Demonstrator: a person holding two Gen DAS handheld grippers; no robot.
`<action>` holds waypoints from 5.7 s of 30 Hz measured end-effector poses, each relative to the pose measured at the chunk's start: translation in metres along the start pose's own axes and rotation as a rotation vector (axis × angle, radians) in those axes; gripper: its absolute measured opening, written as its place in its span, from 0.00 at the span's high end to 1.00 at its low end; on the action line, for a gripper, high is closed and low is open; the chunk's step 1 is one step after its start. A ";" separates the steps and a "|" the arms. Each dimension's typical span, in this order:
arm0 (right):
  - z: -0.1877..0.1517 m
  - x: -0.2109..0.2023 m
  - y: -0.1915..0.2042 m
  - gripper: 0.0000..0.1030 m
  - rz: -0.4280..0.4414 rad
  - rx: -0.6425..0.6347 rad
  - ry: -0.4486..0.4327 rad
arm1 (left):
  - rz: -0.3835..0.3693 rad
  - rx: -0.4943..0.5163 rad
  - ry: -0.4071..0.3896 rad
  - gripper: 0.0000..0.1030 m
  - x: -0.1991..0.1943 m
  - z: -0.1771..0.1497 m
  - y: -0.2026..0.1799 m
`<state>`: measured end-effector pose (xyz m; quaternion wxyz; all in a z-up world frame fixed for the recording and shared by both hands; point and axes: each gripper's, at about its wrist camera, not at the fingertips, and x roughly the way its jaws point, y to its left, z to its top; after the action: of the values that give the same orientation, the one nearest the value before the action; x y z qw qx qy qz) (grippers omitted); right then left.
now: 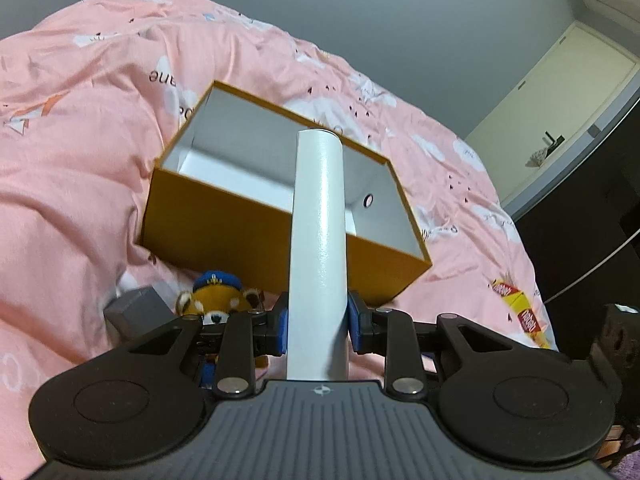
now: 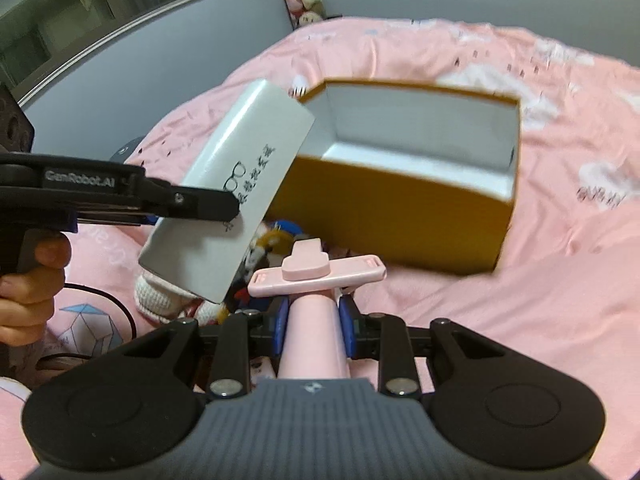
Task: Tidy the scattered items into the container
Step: 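Lift both held items and carry them over the open box, then lower the glasses case into the box with the left gripper while the right gripper lowers the selfie stick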
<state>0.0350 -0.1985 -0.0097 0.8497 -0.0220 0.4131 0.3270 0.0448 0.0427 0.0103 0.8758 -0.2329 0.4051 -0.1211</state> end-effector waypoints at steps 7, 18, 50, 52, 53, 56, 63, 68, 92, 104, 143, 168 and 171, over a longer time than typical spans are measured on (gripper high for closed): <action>0.032 -0.021 -0.010 0.71 -0.044 -0.011 -0.077 | -0.016 -0.007 -0.028 0.69 -0.004 0.018 0.002; 0.092 -0.018 -0.024 0.71 -0.100 -0.023 -0.172 | -0.001 0.014 -0.049 0.69 0.016 0.060 0.005; 0.154 0.119 -0.096 0.71 -0.123 0.153 -0.005 | 0.082 0.009 0.313 0.69 0.189 0.140 0.061; 0.152 0.125 -0.097 0.71 -0.118 0.155 0.007 | 0.091 0.004 0.333 0.69 0.196 0.138 0.064; 0.151 0.127 -0.097 0.71 -0.115 0.155 0.010 | 0.096 0.006 0.341 0.69 0.199 0.137 0.064; 0.149 0.132 -0.095 0.71 -0.104 0.154 0.020 | 0.111 0.015 0.360 0.69 0.208 0.135 0.064; 0.147 0.143 -0.095 0.71 -0.109 0.150 0.052 | 0.158 0.028 0.409 0.68 0.221 0.132 0.066; 0.143 0.148 -0.094 0.71 -0.104 0.149 0.071 | 0.193 0.046 0.397 0.67 0.217 0.133 0.065; 0.151 0.164 -0.070 0.71 -0.062 0.108 0.105 | 0.368 0.327 0.218 0.71 0.177 0.139 0.033; 0.159 0.184 -0.060 0.71 -0.091 0.107 0.158 | 0.264 0.181 0.095 0.69 0.119 0.153 0.065; 0.192 0.177 -0.058 0.71 0.036 0.469 0.029 | 0.212 0.057 0.009 0.90 0.092 0.107 0.104; 0.176 0.262 -0.050 0.71 0.141 0.689 0.180 | 0.178 0.026 0.005 0.90 0.091 0.107 0.114; 0.180 0.269 -0.044 0.71 0.121 0.665 0.204 | 0.179 0.020 0.010 0.90 0.092 0.107 0.114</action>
<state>0.3032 -0.0328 -0.0946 0.7439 0.2479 0.5802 0.2204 0.1884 0.1373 -0.0474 0.8834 -0.1864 0.4274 -0.0474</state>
